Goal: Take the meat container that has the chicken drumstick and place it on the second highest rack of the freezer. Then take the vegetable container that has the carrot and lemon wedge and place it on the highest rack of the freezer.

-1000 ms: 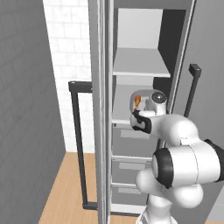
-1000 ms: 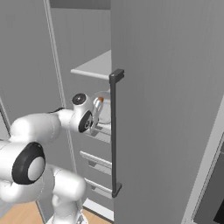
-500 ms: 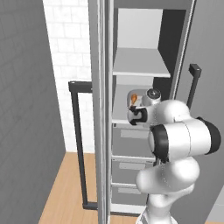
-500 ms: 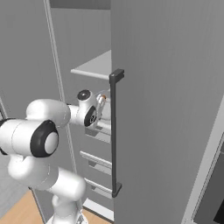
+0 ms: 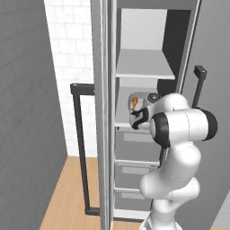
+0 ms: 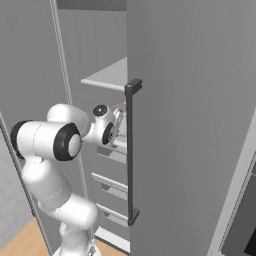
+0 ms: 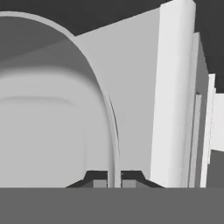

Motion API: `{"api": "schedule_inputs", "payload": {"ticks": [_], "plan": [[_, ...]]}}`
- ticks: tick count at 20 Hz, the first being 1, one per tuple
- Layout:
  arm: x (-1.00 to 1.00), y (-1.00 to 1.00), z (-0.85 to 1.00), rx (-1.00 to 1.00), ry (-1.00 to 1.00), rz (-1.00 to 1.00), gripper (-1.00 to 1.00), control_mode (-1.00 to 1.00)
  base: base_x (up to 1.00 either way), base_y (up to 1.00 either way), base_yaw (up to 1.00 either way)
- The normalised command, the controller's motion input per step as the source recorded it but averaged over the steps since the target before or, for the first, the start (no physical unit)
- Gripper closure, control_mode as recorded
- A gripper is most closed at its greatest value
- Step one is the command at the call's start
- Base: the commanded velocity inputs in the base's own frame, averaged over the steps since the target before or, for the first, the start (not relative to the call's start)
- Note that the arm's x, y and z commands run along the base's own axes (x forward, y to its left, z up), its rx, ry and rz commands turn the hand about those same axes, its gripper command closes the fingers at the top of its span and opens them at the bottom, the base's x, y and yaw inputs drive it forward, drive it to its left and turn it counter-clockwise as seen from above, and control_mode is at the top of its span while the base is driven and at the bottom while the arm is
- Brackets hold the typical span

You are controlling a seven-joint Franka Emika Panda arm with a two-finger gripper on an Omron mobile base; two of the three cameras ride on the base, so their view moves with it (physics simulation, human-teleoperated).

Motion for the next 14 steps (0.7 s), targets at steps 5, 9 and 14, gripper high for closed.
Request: {"api": "schedule_inputs", "payload": {"ticks": [5,9,14], "plan": [[0.28,-0.04,-0.18,0.0,-0.02,0.0,1.0,-1.0,0.0,0.0,0.0],[0.02,0.0,0.0,0.0,0.0,0.0,1.0,-1.0,0.0,0.0,0.0],[0.0,0.0,0.0,0.0,0.0,0.0,1.0,-1.0,0.0,0.0,0.0]]}}
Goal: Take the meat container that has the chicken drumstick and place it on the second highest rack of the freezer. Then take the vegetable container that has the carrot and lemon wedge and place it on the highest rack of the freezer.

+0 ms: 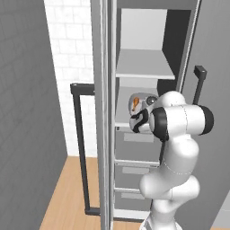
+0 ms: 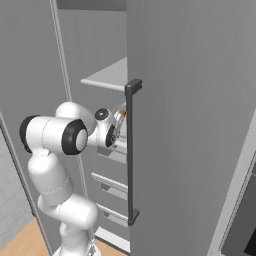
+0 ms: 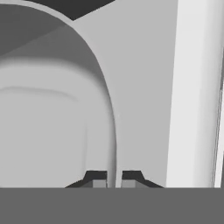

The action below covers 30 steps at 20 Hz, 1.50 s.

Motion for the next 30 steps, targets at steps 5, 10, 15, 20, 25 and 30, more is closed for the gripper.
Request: {"api": "schedule_inputs", "payload": {"ticks": [5,10,15,20,25,30], "plan": [[0.01,0.0,0.0,0.0,0.0,0.0,-1.0,-1.0,0.0,0.0,0.0],[0.0,0.0,0.0,0.0,0.0,0.0,-1.0,-1.0,0.0,0.0,0.0],[0.0,0.0,0.0,0.0,0.0,0.0,-1.0,-1.0,0.0,0.0,0.0],[-0.26,-0.02,0.21,0.0,-0.11,0.0,-1.0,-1.0,0.0,0.0,0.0],[-0.54,0.0,0.75,0.0,-0.14,0.0,-1.0,-1.0,0.0,0.0,0.0],[-0.26,0.0,0.84,0.01,-0.07,0.0,-1.0,-1.0,0.0,0.0,0.0]]}}
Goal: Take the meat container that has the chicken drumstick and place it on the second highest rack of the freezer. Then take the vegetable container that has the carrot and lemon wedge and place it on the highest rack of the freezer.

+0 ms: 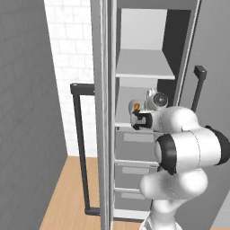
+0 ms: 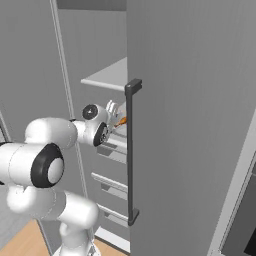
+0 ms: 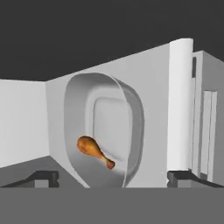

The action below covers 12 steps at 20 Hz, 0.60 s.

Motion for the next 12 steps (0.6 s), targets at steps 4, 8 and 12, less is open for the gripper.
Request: {"api": "schedule_inputs", "payload": {"ticks": [4,8,12], "plan": [[-0.51,0.0,0.53,0.0,-0.05,0.0,-1.0,-1.0,0.0,0.0,0.0],[-0.79,0.0,0.45,0.0,0.0,0.0,-1.0,-1.0,0.0,0.0,0.0],[-0.92,0.0,0.46,0.0,0.0,0.0,-1.0,-1.0,0.0,0.0,0.0]]}}
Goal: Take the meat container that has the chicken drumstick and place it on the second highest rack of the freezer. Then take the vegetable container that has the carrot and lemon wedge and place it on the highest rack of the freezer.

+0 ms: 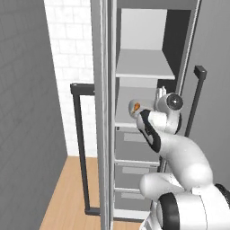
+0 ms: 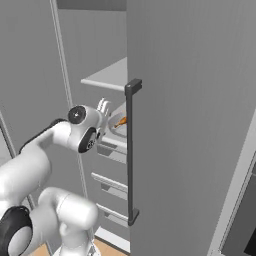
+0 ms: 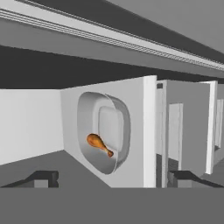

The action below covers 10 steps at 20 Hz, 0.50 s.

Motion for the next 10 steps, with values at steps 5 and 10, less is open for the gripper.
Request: {"api": "schedule_inputs", "payload": {"ticks": [5,10], "plan": [[-0.71,0.01,0.66,0.0,0.0,0.0,-1.0,-1.0,0.0,0.0,0.0],[-0.73,0.0,0.66,0.0,0.0,0.0,-1.0,-1.0,0.0,0.0,0.0]]}}
